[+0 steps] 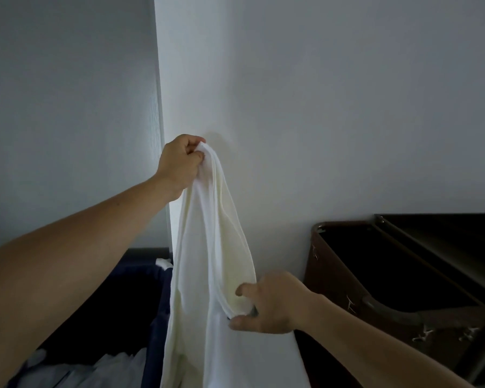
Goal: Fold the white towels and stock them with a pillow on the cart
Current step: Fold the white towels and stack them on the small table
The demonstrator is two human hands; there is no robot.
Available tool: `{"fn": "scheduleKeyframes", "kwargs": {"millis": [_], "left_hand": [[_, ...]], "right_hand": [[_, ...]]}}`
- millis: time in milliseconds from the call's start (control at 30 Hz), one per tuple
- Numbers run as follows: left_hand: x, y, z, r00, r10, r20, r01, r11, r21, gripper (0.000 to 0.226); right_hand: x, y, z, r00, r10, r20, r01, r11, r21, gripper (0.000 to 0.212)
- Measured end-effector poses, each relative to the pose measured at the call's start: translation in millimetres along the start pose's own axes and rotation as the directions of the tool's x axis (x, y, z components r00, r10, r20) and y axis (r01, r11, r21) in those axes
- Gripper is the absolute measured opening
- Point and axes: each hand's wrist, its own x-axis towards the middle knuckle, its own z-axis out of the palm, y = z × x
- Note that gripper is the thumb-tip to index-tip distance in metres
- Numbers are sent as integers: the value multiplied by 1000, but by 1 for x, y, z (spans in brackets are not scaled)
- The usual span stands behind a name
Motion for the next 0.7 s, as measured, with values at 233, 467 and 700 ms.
{"fn": "scheduleKeyframes", "kwargs": {"millis": [233, 467, 700], "left_hand": [[12, -14, -17, 997, -13, -70, 16, 999, 43, 31], [37, -15, -68, 988, -4, -157, 8, 1000, 24, 30], [87, 60, -98, 968, 39, -250, -96, 971, -220, 27]], "right_hand": [[-16, 26, 13, 993, 77, 89, -89, 986, 143, 84], [-23, 105, -77, 834, 459, -306, -318, 853, 413, 46], [-15, 150, -237, 627, 494, -603, -106, 820, 562, 35]]}}
